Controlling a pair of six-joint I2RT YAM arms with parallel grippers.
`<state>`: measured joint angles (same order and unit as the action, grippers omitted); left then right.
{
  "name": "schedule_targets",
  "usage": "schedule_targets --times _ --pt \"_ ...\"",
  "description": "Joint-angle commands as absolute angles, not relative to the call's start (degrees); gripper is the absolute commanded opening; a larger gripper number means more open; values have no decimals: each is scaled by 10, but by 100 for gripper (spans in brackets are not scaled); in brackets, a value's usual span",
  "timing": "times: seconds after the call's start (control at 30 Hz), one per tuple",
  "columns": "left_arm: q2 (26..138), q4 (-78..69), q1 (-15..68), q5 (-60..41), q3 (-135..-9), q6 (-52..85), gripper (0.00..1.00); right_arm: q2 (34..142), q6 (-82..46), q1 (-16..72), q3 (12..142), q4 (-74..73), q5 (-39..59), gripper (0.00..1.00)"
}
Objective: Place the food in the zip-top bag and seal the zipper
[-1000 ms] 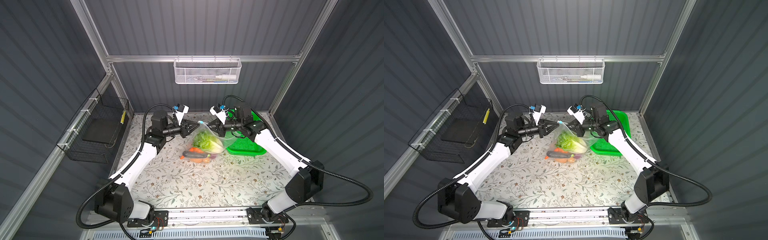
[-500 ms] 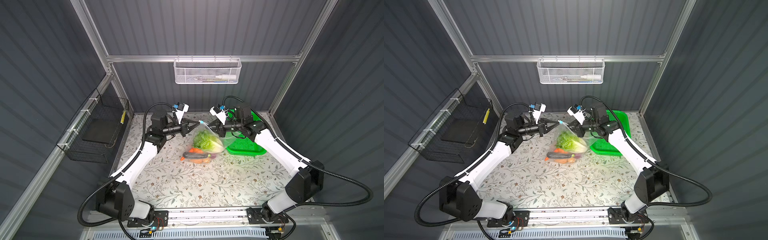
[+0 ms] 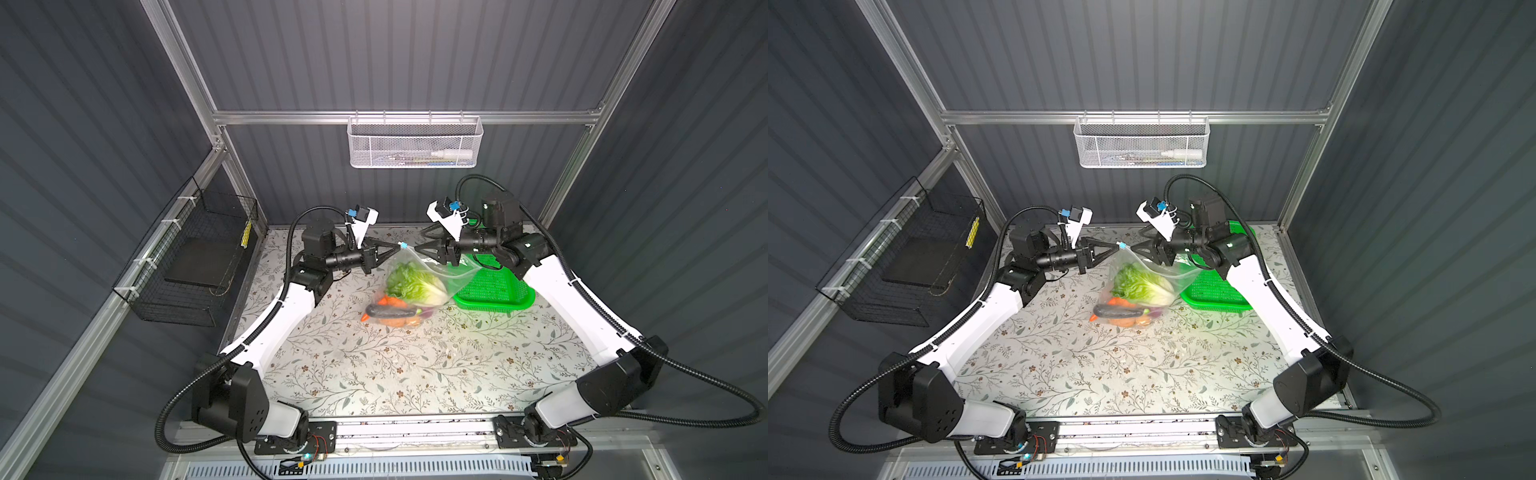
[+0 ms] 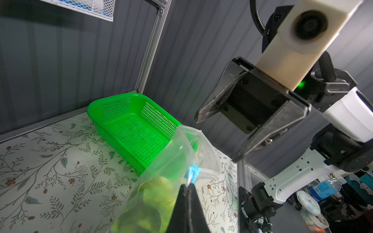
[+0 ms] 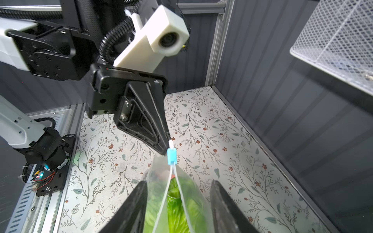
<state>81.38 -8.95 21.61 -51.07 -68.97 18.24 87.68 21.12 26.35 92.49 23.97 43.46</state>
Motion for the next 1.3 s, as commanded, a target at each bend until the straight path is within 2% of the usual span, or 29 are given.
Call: schedule_targets --times 0.0,0.23,0.37,0.47,0.6,0.87,1.1,1.27 --pt "816 -86 225 -525 -718 181 0 884 235 267 941 263 478 53" --pt "814 -79 231 -523 -716 174 0 927 253 275 983 288 496 52" --pt "813 -76 232 -523 -715 170 0 947 255 279 1008 307 511 45" --pt "813 -75 232 -523 -715 167 0 955 257 281 1012 319 511 38" --pt "811 -72 232 -522 -714 163 0 953 256 281 1003 319 507 22" --pt "806 -70 232 -514 -717 165 0 957 265 280 1004 328 499 4" --pt "767 -93 231 -432 -693 166 0 954 286 280 987 348 429 5" --pt "758 -100 231 -421 -689 171 0 950 299 280 970 360 398 8"
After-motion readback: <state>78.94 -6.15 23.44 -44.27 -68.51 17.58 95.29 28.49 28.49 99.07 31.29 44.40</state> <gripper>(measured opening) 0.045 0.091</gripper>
